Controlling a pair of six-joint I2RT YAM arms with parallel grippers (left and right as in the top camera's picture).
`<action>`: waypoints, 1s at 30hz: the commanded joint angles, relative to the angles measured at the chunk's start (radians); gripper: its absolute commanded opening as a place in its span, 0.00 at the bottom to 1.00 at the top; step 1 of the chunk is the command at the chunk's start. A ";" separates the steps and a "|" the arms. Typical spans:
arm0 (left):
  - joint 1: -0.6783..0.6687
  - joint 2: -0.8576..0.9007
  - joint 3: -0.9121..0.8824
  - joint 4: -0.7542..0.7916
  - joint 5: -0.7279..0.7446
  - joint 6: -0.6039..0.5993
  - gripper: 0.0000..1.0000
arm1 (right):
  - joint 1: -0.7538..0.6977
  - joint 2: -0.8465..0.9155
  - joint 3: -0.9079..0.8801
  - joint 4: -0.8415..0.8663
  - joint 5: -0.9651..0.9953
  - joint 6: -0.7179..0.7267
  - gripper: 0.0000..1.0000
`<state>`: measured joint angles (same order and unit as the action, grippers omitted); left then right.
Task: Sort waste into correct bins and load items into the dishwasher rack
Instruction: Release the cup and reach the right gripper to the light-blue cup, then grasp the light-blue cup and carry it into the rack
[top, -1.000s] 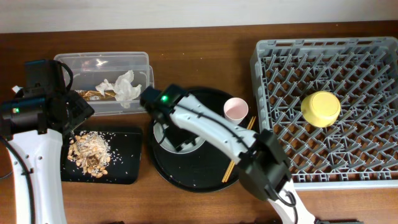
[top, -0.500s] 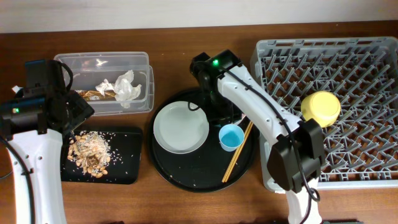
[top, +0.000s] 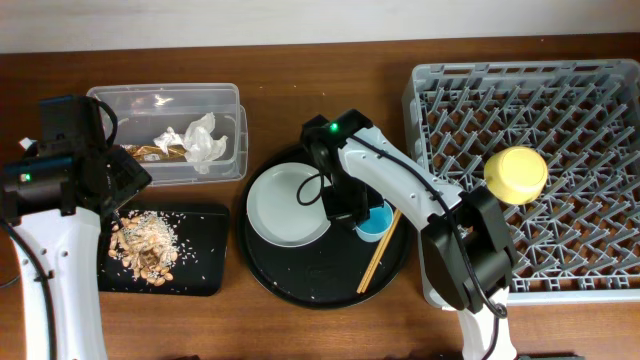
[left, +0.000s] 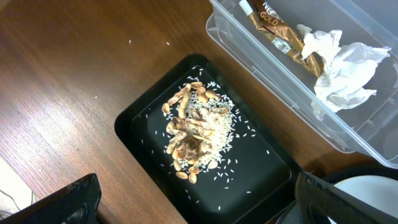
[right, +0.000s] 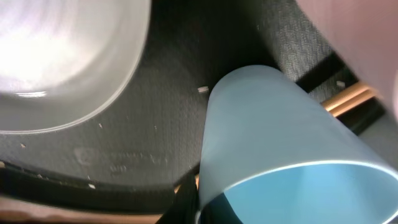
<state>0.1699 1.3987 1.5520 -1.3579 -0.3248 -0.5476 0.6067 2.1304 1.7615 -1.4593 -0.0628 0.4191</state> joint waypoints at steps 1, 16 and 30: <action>0.003 -0.011 0.005 0.002 -0.003 -0.013 1.00 | 0.000 -0.023 0.099 -0.073 -0.007 -0.008 0.04; 0.003 -0.011 0.005 0.002 -0.003 -0.013 0.99 | -1.099 -0.179 0.447 -0.018 -0.896 -0.778 0.04; 0.003 -0.011 0.005 0.002 -0.003 -0.013 1.00 | -1.366 0.263 0.435 -0.002 -1.417 -0.935 0.05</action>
<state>0.1699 1.3987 1.5520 -1.3579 -0.3252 -0.5476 -0.7551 2.3859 2.2066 -1.4578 -1.4208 -0.4973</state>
